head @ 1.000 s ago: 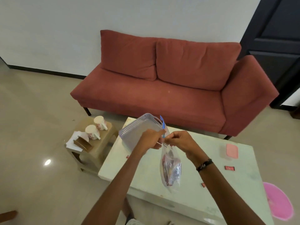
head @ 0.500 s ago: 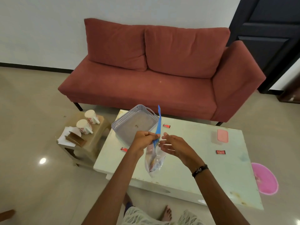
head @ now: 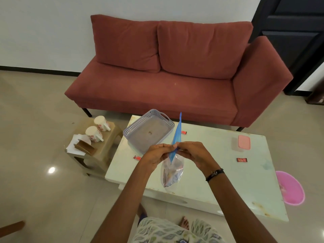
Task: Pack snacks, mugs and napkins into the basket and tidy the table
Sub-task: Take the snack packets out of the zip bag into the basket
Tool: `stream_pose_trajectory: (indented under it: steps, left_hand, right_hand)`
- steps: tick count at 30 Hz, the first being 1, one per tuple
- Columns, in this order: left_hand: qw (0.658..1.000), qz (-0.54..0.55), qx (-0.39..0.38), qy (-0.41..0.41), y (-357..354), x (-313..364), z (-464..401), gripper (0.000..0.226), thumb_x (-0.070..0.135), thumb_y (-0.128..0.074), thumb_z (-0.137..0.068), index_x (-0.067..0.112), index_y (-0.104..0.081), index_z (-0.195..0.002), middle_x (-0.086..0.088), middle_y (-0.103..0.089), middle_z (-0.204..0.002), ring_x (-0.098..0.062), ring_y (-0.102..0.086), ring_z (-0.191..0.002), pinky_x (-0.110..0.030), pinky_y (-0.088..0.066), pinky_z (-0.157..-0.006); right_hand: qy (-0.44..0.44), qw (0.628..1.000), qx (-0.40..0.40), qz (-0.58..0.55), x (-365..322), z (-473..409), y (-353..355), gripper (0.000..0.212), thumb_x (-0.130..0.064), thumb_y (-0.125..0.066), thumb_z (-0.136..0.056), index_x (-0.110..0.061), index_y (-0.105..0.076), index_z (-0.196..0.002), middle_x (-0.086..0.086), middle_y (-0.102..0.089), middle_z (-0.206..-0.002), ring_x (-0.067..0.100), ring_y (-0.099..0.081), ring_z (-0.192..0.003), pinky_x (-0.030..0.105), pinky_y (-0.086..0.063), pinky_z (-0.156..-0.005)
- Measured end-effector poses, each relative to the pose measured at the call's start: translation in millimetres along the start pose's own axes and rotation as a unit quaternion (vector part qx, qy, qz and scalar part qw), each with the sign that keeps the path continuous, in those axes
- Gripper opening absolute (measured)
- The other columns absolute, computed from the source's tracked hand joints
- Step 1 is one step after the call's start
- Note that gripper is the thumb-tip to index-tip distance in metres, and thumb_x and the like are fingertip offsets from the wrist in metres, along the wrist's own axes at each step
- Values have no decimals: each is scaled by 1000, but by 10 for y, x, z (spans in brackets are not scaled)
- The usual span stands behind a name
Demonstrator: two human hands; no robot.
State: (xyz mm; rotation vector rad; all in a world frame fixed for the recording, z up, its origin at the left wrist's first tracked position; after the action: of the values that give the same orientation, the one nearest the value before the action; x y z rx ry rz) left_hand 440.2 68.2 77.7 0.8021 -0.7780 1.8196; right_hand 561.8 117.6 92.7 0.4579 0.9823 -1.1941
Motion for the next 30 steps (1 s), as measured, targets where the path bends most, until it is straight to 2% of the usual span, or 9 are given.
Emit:
stream_pose_trajectory:
  steps: [2,5,9,12,16,19,22,26,30]
  left_hand:
    - [999,54,-6,3,18,-7,-25,6,15,-71,-79,9,-70,-77,-1,-70,-70,-11,-64,-69,-16,-55,-66]
    - [999,45,17,-6,46,11,-30,9,11,-70,-80,5,-65,-75,0,-64,-61,-6,-61,-52,-14,-53,-55]
    - [998,-24,51,-31,63,54,-35,12,14,-70,-80,7,-63,-75,-4,-64,-70,-14,-61,-65,-20,-55,-68]
    - [996,-43,63,-50,95,61,-31,13,17,-69,-82,8,-62,-76,-4,-62,-72,-13,-60,-67,-17,-55,-67]
    - [993,-105,29,-45,29,22,-3,18,21,-60,-89,3,-63,-87,-7,-63,-77,-14,-60,-67,-20,-55,-66]
    - [977,-208,-1,-48,-30,13,69,29,21,-43,-94,14,-54,-68,1,-49,-58,-11,-44,-53,-23,-42,-56]
    - [961,-259,-24,-90,-74,62,113,33,15,-34,-95,15,-44,-64,1,-43,-58,-12,-37,-52,-23,-35,-53]
    - [965,-224,-33,-130,-132,105,146,32,17,-34,-98,13,-45,-69,2,-45,-59,-10,-39,-53,-20,-37,-53]
    - [980,-136,-31,-143,-206,106,170,35,18,-34,-100,15,-48,-68,1,-50,-60,-7,-38,-49,-17,-36,-49]
  right_hand:
    - [-7,999,10,-36,39,-5,27,14,-3,-62,-85,9,-68,-91,24,-68,-97,23,-70,-81,28,-58,-83]
    - [-17,999,6,-26,60,9,24,14,-2,-63,-84,8,-68,-91,25,-69,-98,24,-70,-81,25,-59,-77]
    - [-58,987,-60,136,95,35,-121,20,-15,-65,-83,0,-67,-97,12,-73,-94,15,-72,-80,20,-58,-66]
    - [-92,968,-96,214,168,63,-222,22,-20,-57,-88,-3,-66,-97,4,-71,-86,11,-70,-71,16,-56,-62]
    - [17,953,-74,292,79,55,-253,19,-16,-50,-92,-6,-65,-89,3,-70,-80,6,-67,-63,12,-53,-64]
    - [77,951,-24,299,41,46,-215,23,-16,-50,-91,1,-65,-86,13,-73,-85,17,-69,-74,30,-55,-83]
    - [52,958,-35,279,89,39,-225,27,-19,-48,-91,3,-63,-84,8,-71,-79,15,-66,-70,28,-53,-78]
    - [-44,961,-123,246,125,69,-238,32,-28,-44,-94,-11,-62,-73,-1,-62,-66,7,-55,-58,20,-45,-64]
    - [22,973,-151,174,4,104,-254,31,-20,-40,-96,-8,-53,-70,7,-49,-68,14,-44,-64,24,-41,-67]
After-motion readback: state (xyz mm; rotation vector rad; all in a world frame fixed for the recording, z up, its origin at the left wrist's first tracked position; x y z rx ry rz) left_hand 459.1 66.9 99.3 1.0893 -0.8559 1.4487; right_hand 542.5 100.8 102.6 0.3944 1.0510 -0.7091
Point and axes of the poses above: each hand's wrist, its own z-axis away from the middle knuckle, its own y-axis out of the back of the hand, x = y × z, the point moved 8 cm from there along -z, towards the middle knuckle
